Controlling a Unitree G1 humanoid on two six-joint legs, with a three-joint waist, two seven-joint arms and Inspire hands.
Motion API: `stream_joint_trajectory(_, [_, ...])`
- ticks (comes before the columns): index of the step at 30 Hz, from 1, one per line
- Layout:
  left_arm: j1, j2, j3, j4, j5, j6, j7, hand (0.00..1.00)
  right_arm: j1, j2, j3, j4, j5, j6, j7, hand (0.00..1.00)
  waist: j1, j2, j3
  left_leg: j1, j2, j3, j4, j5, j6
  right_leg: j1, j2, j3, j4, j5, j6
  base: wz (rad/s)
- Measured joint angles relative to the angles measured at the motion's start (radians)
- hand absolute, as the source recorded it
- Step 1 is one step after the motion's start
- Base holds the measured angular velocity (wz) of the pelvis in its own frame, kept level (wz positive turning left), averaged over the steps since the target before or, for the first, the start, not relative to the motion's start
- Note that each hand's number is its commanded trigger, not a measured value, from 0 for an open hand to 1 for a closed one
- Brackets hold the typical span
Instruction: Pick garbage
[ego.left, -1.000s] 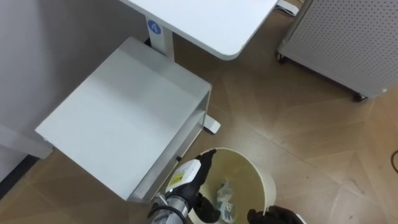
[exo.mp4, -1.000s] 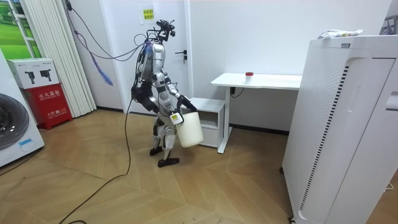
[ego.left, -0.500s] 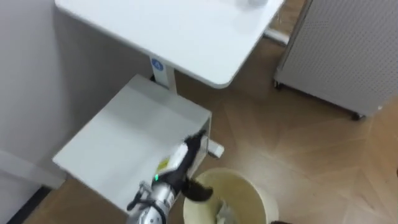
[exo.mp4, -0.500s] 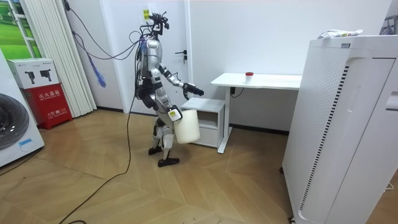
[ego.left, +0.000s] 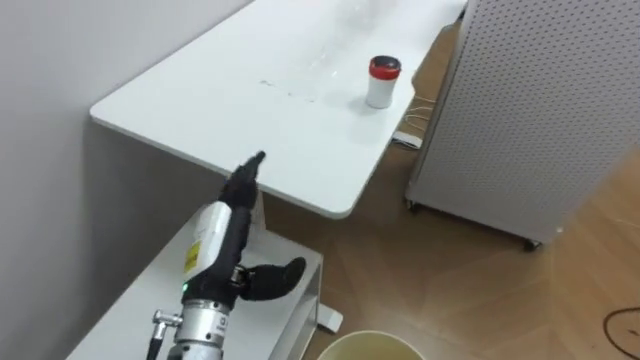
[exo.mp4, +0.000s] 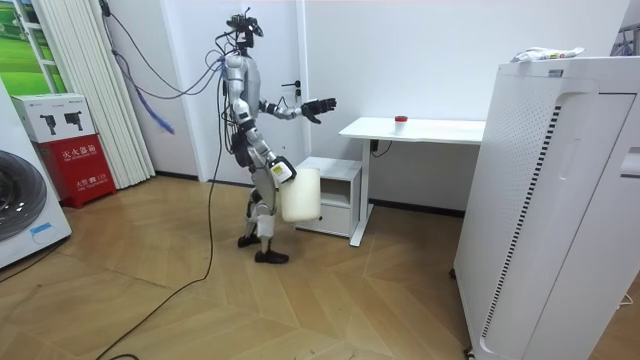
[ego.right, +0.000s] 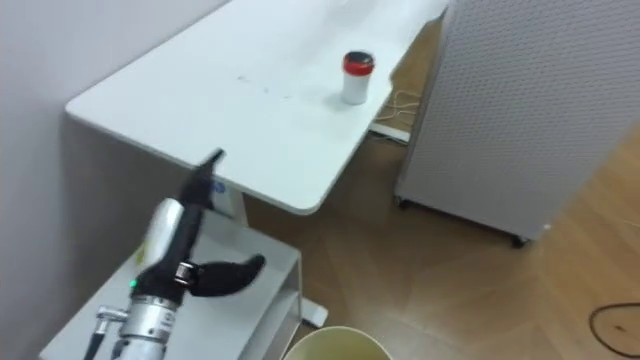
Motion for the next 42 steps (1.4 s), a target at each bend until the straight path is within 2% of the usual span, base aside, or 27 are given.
stream_joint_trajectory(1, [0.002,0.0,0.0,-0.005,-0.002,0.0,0.002,0.0,0.002,0.0,0.0,0.0,0.001,0.0,0.001,1.0,0.001,-0.001,-0.0001,0.007,0.0,0.012,-0.003,0.0,0.001,0.002,-0.007,-0.019,0.003,0.001,-0.002,-0.36])
stream_joint_trajectory(3, [0.01,0.0,-0.005,-0.02,-0.021,0.0,0.002,0.0,0.013,0.0,0.0,0.0,0.0,0.0,0.01,1.0,-0.002,-0.004,0.0004,0.05,0.006,0.076,-0.024,-0.001,0.003,0.016,-0.024,-0.064,0.045,-0.016,-0.012,-0.19])
stream_joint_trajectory(5, [0.011,-0.001,-0.006,-0.027,-0.022,0.0,0.002,0.0,0.014,-0.004,0.0,0.0,0.0,-0.001,0.015,1.0,-0.008,-0.009,0.0036,0.081,0.001,0.096,-0.035,-0.003,-0.001,0.025,-0.036,-0.083,0.076,-0.032,-0.012,-0.11])
stream_joint_trajectory(9, [0.022,0.005,0.011,-0.049,-0.02,-0.001,0.003,0.0,0.014,-0.011,0.0,-0.013,-0.009,-0.001,0.032,1.0,0.0,-0.012,0.006,0.095,-0.006,0.075,-0.043,-0.003,-0.008,0.032,-0.023,-0.086,0.041,-0.026,-0.033,-0.28])
stream_joint_trajectory(13, [0.04,0.014,0.016,-0.115,-0.021,0.0,0.005,0.0,0.017,-0.021,-0.009,-0.029,-0.024,-0.001,0.046,1.0,-0.005,-0.018,0.0076,0.095,-0.002,0.079,-0.04,-0.004,-0.011,0.031,-0.002,-0.074,0.026,-0.022,-0.038,-0.2])
stream_joint_trajectory(15, [0.046,0.019,0.034,-0.183,-0.025,0.0,0.019,0.0,0.025,-0.027,-0.022,-0.037,-0.056,0.0,0.058,1.0,0.021,-0.019,0.0066,0.115,-0.003,0.077,-0.039,-0.006,-0.015,0.03,0.015,-0.055,0.024,-0.019,-0.043,-0.49])
stream_joint_trajectory(16, [0.046,0.02,0.043,-0.194,-0.028,0.0,0.022,0.0,0.027,-0.028,-0.026,-0.04,-0.065,0.0,0.061,1.0,0.03,-0.019,0.0062,0.12,-0.009,0.073,-0.039,-0.007,-0.016,0.03,0.021,-0.046,0.022,-0.019,-0.044,-0.65])
stream_joint_trajectory(17, [0.055,0.021,0.066,-0.218,-0.029,0.0,0.023,0.0,0.027,-0.028,-0.027,-0.045,-0.082,0.0,0.065,1.0,0.042,-0.017,0.0052,0.127,-0.013,0.033,-0.036,-0.007,-0.016,0.033,0.031,-0.031,0.015,-0.018,-0.049,-0.73])
stream_joint_trajectory(18, [0.068,0.021,0.086,-0.234,-0.04,0.0,0.024,0.0,0.027,-0.028,-0.031,-0.047,-0.096,0.0,0.068,1.0,0.052,-0.013,0.0024,0.133,-0.019,-0.037,-0.033,-0.006,-0.016,0.042,0.044,-0.013,0.002,-0.014,-0.055,-0.71])
stream_joint_trajectory(20, [0.083,0.021,0.109,-0.237,-0.057,0.0,0.022,0.0,0.031,-0.028,-0.04,-0.048,-0.118,0.001,0.077,1.0,0.05,-0.006,-0.0019,0.148,-0.027,-0.128,-0.038,-0.006,-0.016,0.056,0.054,0.001,-0.008,-0.012,-0.058,-0.45])
stream_joint_trajectory(21, [0.091,0.021,0.117,-0.237,-0.074,0.0,0.021,0.0,0.032,-0.027,-0.045,-0.048,-0.124,0.002,0.078,1.0,0.047,-0.001,-0.0029,0.159,-0.027,-0.145,-0.048,-0.005,-0.018,0.066,0.063,0.007,-0.014,-0.011,-0.06,-0.29])
stream_joint_trajectory(23, [0.096,0.021,0.12,-0.237,-0.098,0.0,0.019,0.0,0.032,-0.026,-0.058,-0.048,-0.13,0.002,0.079,1.0,0.04,0.004,-0.0063,0.169,-0.026,-0.144,-0.071,-0.003,-0.022,0.07,0.071,0.011,-0.023,-0.011,-0.062,-0.1])
stream_joint_trajectory(28, [0.102,0.024,0.12,-0.238,-0.119,0.0,0.018,0.0,0.033,-0.026,-0.075,-0.048,-0.131,0.002,0.073,1.0,0.025,0.009,-0.0053,0.176,-0.027,-0.148,-0.103,0.01,-0.037,0.066,0.08,0.027,-0.032,0.0,-0.066,-0.08])
stream_joint_trajectory(30, [0.102,0.025,0.12,-0.239,-0.125,0.0,0.018,0.0,0.034,-0.026,-0.076,-0.051,-0.134,0.002,0.071,1.0,0.02,0.019,-0.0061,0.184,-0.026,-0.148,-0.127,0.012,-0.038,0.067,0.086,0.03,-0.043,0.006,-0.067,-0.05])
stream_joint_trajectory(36, [0.103,0.025,0.11,-0.239,-0.126,-0.001,0.019,0.0,0.063,-0.023,-0.076,-0.113,-0.145,-0.002,0.072,1.0,0.019,0.035,-0.0006,0.198,-0.029,-0.147,-0.157,0.017,-0.037,0.068,0.089,0.035,-0.047,0.012,-0.065,-0.02])
stream_joint_trajectory(42, [0.116,0.025,0.109,-0.239,-0.126,-0.001,0.019,0.0,0.073,-0.02,-0.076,-0.131,-0.147,-0.002,0.074,1.0,0.019,0.039,0.0015,0.203,-0.031,-0.148,-0.172,0.023,-0.033,0.067,0.089,0.035,-0.049,0.016,-0.067,0.0])
